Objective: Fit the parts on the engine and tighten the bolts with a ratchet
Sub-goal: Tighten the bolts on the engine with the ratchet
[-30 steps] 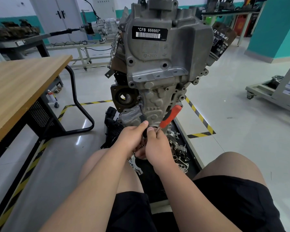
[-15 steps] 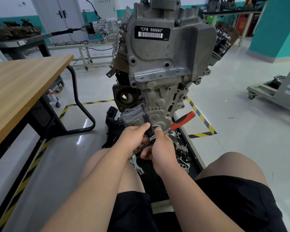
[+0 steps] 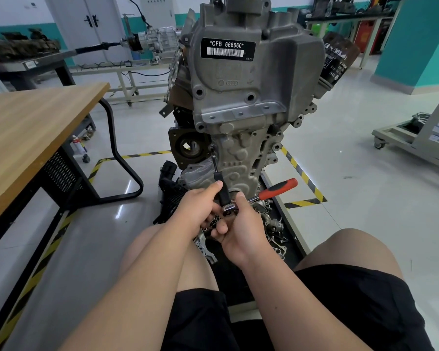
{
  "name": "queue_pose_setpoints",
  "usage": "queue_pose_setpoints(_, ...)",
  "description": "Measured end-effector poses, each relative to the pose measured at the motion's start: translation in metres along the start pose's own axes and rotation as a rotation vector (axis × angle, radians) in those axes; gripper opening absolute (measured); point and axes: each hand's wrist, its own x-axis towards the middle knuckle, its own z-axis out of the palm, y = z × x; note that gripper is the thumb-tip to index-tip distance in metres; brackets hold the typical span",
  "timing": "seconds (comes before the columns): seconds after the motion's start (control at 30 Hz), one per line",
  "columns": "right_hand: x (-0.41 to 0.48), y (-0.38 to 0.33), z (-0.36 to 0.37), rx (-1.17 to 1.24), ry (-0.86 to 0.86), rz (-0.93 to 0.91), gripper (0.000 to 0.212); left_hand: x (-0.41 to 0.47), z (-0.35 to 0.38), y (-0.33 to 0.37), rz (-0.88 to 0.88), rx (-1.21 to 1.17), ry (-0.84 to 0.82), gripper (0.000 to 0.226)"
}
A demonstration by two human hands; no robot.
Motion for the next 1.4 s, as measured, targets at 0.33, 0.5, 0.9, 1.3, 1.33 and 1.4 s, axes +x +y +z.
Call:
queue_pose_setpoints(0.33, 0.002, -0.017, -0.022, -0.637, 0.153, -0.282, 0.018, 0.001, -0.004, 0.004, -0.120, -0.399, 0.071, 0.021)
queue_pose_setpoints(0.5, -0.005, -0.040, -0.050, -0.880, 0.076, -0.355, 0.019, 0.007, -0.008, 0.010, -0.168, -0.634, 0.040, 0.021)
queue_pose_setpoints(0.9, 0.037, -0.087, -0.074, -0.993, -0.161, -0.248, 0.019, 0.043, -0.038, 0.013, -0.161, -0.833, 0.155, 0.023)
queue_pose_setpoints(1.3, 0.035, -0.075, -0.094, -0.867, -0.144, -0.241, 0.025, 0.067, -0.043, 0.016, -0.252, -0.567, -0.123, 0.032)
queue_pose_setpoints(1.33, 0.036, -0.072, -0.095, -0.861, -0.126, -0.235, 0.026, 0.069, -0.044, 0.009, -0.251, -0.558, -0.116, 0.033)
queue_pose_setpoints(1.4, 0.038, -0.065, -0.098, -0.865, -0.105, -0.214, 0.036, 0.071, -0.048, -0.007, -0.255, -0.559, -0.090, 0.034)
